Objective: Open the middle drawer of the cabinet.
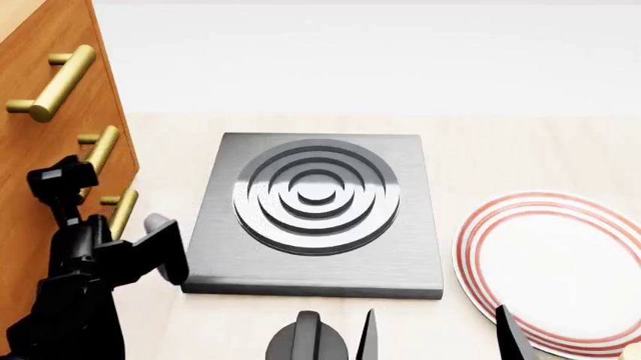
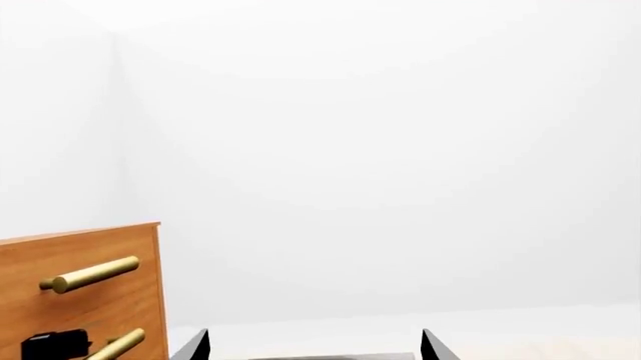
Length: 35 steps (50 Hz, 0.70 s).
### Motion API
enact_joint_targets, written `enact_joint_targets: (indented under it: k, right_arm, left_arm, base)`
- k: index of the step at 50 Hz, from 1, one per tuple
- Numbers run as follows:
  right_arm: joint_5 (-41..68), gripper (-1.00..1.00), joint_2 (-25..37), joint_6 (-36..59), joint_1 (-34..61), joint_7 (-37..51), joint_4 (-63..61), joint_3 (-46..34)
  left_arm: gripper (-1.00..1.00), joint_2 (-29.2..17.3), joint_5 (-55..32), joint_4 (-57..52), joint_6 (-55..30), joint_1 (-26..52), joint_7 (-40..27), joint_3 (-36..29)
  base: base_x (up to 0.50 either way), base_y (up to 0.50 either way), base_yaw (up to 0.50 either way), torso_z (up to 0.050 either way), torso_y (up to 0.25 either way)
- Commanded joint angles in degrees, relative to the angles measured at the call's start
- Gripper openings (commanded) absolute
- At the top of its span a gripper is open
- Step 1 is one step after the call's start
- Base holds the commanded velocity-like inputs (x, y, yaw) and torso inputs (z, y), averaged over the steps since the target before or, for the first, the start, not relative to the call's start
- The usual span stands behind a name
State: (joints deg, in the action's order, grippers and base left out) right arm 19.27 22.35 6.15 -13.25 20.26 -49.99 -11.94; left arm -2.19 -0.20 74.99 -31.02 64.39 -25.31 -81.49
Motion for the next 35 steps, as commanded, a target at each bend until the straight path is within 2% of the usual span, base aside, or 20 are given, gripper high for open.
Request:
enact_joint_targets:
  k: [1,5,6,35]
  right_arm:
    - [0.06,1.0,0.3,-0.15,0.04,0.35,0.02,-0.19]
    - [0.11,1.0,0.41,-0.2,0.11,0.45,0.02,-0.24]
    - [0.09,1.0,0.41,-0.27,0.11,0.45,0.11,-0.27]
    - [0.29,1.0,1.17,-1.02,-0.06,1.23,0.1,-0.44]
  left_arm:
    - [1.0,0.01,0.06,0.0,-1.71,-0.19,0.07,0.65]
    - [1.0,0.04,0.21,0.0,-0.97,-0.15,-0.37,0.62]
    - [-1.0,0.05,0.31,0.0,-0.78,-0.12,-0.7,0.53]
    - [-1.0,1.77,0.62,-0.01,1.63,0.2,-3.76,-1.35]
  base:
    - [0.0,0.0,0.0,0.0,0.0]
    - [0.0,0.0,0.0,0.0,0.0]
    - [0.0,0.0,0.0,0.0,0.0]
    - [0.0,0.0,0.0,0.0,0.0]
